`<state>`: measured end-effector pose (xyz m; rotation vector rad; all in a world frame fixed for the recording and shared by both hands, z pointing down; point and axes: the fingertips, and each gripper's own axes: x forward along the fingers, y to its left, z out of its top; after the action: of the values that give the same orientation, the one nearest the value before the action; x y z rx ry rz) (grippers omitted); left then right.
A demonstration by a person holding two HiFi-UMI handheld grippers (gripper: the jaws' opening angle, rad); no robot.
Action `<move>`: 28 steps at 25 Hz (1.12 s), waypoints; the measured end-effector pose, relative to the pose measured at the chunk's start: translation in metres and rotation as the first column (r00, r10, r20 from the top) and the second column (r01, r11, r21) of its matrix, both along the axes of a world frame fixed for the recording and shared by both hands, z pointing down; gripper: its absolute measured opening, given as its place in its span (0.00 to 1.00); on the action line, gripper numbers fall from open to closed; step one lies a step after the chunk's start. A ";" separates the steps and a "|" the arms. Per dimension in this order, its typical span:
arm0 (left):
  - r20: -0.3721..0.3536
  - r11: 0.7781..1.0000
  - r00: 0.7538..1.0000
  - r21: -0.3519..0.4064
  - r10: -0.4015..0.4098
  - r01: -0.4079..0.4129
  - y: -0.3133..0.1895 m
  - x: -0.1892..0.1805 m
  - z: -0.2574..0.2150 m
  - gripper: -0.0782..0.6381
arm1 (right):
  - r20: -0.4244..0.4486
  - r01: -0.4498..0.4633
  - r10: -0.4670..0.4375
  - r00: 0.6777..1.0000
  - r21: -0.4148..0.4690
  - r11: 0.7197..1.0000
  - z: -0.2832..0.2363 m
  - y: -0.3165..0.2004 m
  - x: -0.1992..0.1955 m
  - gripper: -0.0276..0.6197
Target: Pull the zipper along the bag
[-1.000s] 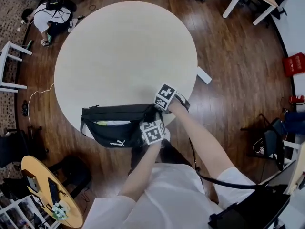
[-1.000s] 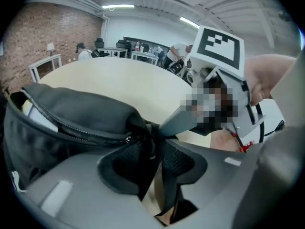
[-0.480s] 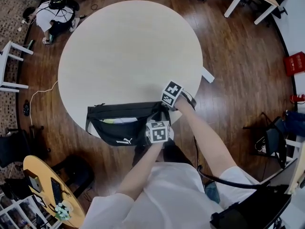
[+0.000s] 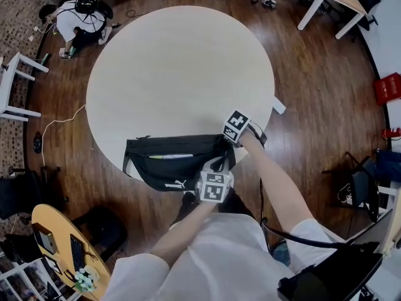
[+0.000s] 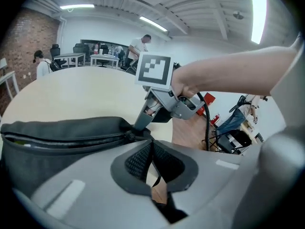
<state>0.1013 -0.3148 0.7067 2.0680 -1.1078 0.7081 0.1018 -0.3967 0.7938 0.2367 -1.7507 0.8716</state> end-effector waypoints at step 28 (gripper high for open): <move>0.291 0.968 0.924 0.097 -0.249 0.230 -0.050 -0.473 0.033 0.13 | -0.331 0.069 -0.018 0.944 0.143 0.987 0.005 0.005 0.002 0.03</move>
<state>-0.3718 -0.3649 0.7398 1.8685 -1.5412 0.8944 0.1034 -0.3920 0.7990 0.4189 -1.5030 0.6251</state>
